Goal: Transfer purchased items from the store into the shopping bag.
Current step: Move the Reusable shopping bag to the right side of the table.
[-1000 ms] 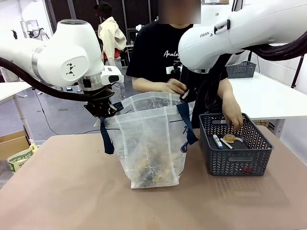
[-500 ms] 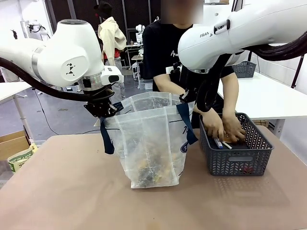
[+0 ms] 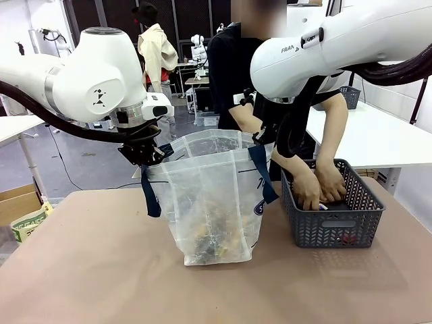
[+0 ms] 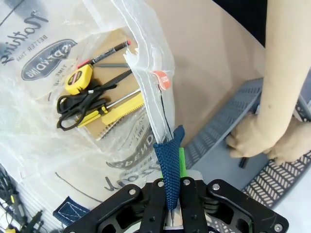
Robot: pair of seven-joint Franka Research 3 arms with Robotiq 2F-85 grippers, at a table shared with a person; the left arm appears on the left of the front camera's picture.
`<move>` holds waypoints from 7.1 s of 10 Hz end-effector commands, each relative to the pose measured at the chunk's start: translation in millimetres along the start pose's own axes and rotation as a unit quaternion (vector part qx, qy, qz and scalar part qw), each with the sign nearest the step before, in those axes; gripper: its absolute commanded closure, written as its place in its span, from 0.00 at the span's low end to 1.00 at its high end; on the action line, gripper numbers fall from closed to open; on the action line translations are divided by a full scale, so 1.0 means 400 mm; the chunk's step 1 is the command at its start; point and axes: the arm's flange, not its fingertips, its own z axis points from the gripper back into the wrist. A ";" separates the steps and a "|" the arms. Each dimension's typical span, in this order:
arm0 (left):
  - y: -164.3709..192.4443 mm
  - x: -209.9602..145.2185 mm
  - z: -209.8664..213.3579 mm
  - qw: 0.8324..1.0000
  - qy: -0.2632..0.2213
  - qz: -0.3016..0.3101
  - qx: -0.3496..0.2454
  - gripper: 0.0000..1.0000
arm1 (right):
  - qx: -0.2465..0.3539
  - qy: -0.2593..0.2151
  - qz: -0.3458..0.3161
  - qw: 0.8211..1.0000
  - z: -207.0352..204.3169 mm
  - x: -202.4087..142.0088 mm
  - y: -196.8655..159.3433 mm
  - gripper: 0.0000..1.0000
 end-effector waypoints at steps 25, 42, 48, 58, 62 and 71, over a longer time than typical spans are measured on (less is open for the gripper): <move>0.008 0.000 0.002 1.000 -0.001 0.002 0.001 1.00 | -0.001 -0.001 0.000 1.000 0.002 -0.001 -0.002 1.00; 0.008 0.000 0.002 1.000 -0.001 0.002 0.001 1.00 | -0.001 -0.001 0.000 1.000 0.002 -0.001 -0.002 1.00; 0.008 0.000 0.002 1.000 -0.001 0.002 0.001 1.00 | -0.001 -0.001 0.000 1.000 0.002 -0.001 -0.002 1.00; 0.008 0.000 0.002 1.000 -0.001 0.002 0.001 1.00 | -0.001 -0.001 0.000 1.000 0.002 -0.001 -0.002 1.00; 0.008 0.000 0.002 1.000 -0.001 0.002 0.001 1.00 | -0.001 -0.001 0.000 1.000 0.002 -0.001 -0.002 1.00; 0.008 0.000 0.002 1.000 -0.001 0.002 0.001 1.00 | -0.001 -0.001 0.000 1.000 0.002 -0.001 -0.002 1.00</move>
